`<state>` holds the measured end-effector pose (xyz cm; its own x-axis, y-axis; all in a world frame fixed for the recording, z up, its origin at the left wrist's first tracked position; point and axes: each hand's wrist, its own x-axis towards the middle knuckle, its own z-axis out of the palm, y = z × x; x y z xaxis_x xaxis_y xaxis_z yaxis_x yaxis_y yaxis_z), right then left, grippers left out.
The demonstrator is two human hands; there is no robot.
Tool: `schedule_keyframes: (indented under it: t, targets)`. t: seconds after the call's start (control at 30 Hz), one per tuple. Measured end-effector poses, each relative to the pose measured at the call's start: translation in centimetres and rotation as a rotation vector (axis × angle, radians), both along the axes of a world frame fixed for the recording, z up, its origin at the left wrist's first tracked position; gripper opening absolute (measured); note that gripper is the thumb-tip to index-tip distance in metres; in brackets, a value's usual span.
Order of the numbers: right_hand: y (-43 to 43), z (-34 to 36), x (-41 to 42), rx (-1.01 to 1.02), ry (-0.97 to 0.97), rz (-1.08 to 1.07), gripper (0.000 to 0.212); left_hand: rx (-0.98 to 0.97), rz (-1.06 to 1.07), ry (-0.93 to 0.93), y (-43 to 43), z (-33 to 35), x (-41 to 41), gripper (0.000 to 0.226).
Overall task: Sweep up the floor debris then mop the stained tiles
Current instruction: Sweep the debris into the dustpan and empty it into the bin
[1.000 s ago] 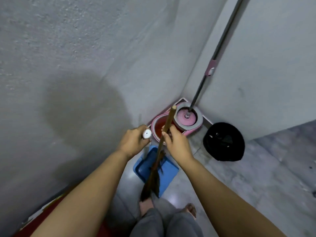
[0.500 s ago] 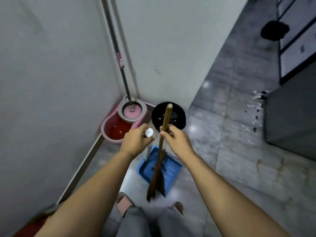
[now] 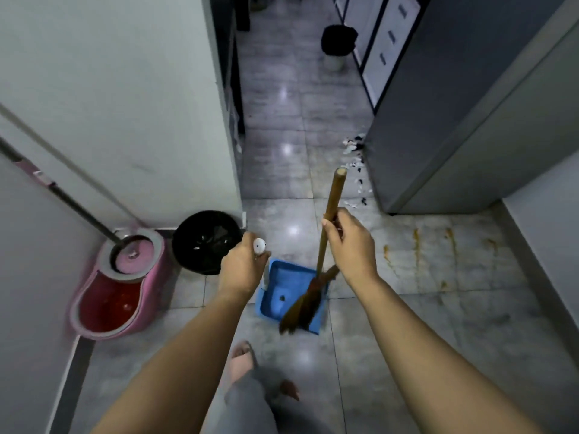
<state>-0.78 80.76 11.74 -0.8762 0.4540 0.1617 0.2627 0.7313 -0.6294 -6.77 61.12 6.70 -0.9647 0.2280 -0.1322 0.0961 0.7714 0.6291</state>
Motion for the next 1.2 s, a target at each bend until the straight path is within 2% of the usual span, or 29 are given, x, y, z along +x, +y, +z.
schedule_keyframes:
  t: [0.23, 0.47, 0.53, 0.67, 0.77, 0.83, 0.9, 1.03, 1.2]
  targets:
    - [7.9, 0.4, -3.6, 0.083, 0.065, -0.267, 0.022, -0.004, 0.007, -0.013, 6.5, -0.7, -6.2, 0.028]
    - [13.2, -0.7, -10.6, 0.147, -0.069, -0.475, 0.023, 0.016, -0.003, -0.053, 11.2, -1.4, -15.5, 0.029]
    - [14.1, -1.0, -12.3, -0.047, -0.028, -0.553, 0.017, 0.021, -0.017, -0.064, 12.4, -1.7, -18.1, 0.029]
    - [15.9, -0.4, -15.7, -0.789, 0.173, -0.645, 0.011, 0.016, -0.016, -0.071, 14.8, -1.9, -22.1, 0.028]
    - [18.0, -0.1, -17.8, -1.250, 0.287, -0.705, 0.022, 0.019, 0.006, -0.079, 16.7, -2.0, -24.5, 0.027]
    - [19.7, -0.2, -19.3, -1.471, 0.342, -0.758, 0.031, 0.010, 0.014, -0.081, 18.2, -2.2, -26.3, 0.027]
    - [21.0, -0.4, -20.3, -1.568, 0.319, -0.833, 0.040, 0.001, 0.021, -0.081, 19.1, -2.2, -27.6, 0.026]
    - [23.8, -0.8, -23.2, -1.708, 0.202, -0.889, 0.022, -0.004, 0.053, -0.071, 21.7, -2.5, -30.2, 0.026]
    - [28.8, -0.1, -27.6, -1.860, 0.176, -0.822, 0.017, -0.005, 0.147, -0.063, 27.6, -2.5, -34.2, 0.029]
